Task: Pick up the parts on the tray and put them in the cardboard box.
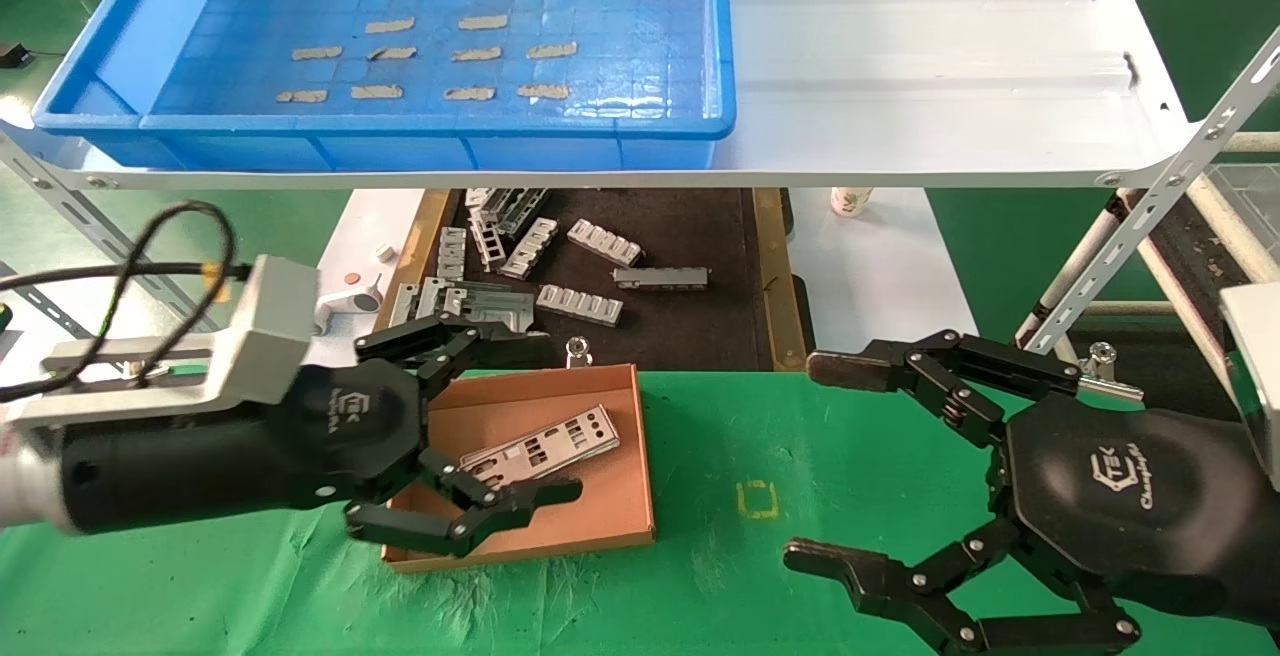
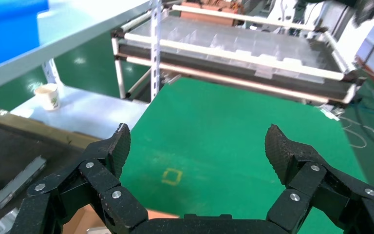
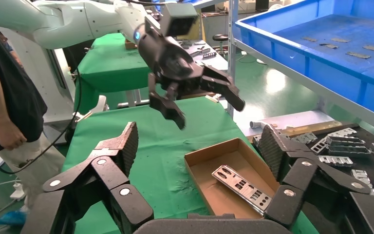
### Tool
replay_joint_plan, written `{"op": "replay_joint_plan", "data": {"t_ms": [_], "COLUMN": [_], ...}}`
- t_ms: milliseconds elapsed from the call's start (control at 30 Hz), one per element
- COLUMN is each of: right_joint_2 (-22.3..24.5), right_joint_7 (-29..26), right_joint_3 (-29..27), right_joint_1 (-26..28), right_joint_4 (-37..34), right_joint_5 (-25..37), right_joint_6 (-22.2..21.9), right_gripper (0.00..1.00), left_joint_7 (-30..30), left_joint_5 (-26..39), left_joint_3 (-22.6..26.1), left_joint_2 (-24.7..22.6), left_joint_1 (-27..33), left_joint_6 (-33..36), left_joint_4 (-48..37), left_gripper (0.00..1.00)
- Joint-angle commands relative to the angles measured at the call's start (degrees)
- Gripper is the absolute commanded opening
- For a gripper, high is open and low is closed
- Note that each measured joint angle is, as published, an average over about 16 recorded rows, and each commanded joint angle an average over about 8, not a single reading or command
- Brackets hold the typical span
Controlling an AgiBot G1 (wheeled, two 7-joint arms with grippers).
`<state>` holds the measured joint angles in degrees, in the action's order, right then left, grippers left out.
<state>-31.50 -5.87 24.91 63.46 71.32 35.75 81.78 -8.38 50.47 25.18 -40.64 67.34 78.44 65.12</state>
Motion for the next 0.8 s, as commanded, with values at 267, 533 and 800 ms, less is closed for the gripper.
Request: {"op": "replay_joint_plan", "data": {"t_ms": [267,533,800], "right_joint_2": [0.00,0.00,0.01], "right_joint_7": [0.00,0.00,0.00], "right_joint_3": [0.00,0.00,0.00], "right_joint_1": [0.00,0.00,-0.02], "right_joint_4": [0.00,0.00,-0.02], "right_joint_5": [0.00,0.00,-0.01], "right_joint_6": [0.00,0.00,-0.02], "right_gripper": [1.00,1.00,1.00], "left_joint_7": [-1.18,-2.17,-2.57], "left_joint_5": [-4.27,-7.86,-9.60], "left_joint_3": [-4.54,-8.35,-10.08], "left_joint_2": [2.79,5.13,6.21], "left_joint_1": [-2.87,-5.27,-6.37], "left_joint_6": [3.60,6.62,8.01], "left_joint_4": [4.20,7.72,9.32], "left_gripper": [1.00,1.00,1.00]}}
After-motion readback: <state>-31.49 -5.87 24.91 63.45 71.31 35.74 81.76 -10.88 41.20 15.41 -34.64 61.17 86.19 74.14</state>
